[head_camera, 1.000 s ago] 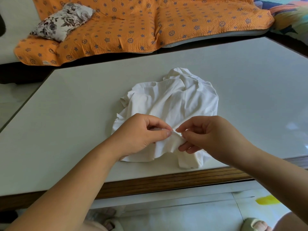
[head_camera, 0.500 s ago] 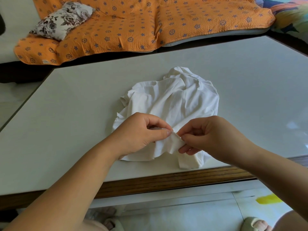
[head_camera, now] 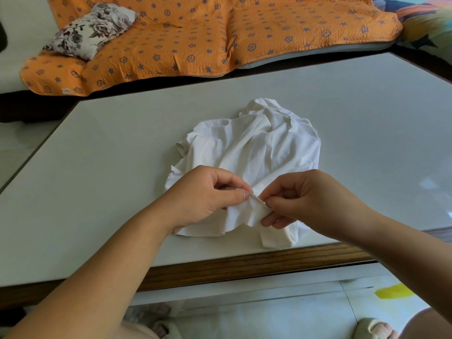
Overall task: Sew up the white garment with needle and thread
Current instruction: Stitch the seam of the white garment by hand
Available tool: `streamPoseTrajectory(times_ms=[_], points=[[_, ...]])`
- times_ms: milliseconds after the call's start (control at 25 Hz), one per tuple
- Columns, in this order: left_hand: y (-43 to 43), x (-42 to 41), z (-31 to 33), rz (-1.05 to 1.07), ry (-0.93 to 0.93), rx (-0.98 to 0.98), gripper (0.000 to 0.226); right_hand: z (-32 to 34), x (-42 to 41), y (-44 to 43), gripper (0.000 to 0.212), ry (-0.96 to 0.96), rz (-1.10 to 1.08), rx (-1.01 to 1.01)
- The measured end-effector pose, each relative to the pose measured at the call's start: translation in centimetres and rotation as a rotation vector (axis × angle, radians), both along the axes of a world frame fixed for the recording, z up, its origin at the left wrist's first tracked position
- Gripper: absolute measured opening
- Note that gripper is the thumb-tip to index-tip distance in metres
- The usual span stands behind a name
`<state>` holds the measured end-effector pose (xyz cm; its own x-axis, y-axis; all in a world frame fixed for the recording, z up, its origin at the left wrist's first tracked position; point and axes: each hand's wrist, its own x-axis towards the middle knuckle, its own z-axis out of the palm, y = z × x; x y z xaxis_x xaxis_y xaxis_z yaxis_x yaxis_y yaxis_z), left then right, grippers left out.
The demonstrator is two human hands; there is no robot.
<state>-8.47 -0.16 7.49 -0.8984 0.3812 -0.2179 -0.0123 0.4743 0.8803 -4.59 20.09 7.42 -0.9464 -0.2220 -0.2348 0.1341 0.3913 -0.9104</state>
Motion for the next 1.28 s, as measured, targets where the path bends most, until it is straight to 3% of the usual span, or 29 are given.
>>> streamPoseTrajectory(times_ms=[480,680,1080,1280], points=[[0.3,0.0,-0.2,-0.021,-0.138,0.129,0.007,-0.6,-0.2,-0.2,0.010,-0.027,0.004,-0.148],[0.3,0.0,-0.5,0.012,-0.173,0.173,0.018,-0.8,-0.4,-0.2,0.016,-0.002,-0.068,-0.101],[0.8,-0.1,-1.0,0.054,-0.196,0.225,0.024,-0.3,0.4,-0.8,0.009,-0.022,-0.140,-0.203],[0.8,-0.1,-1.4,0.039,-0.218,0.190,0.014,-0.5,0.2,-1.0,0.006,0.035,-0.163,-0.234]])
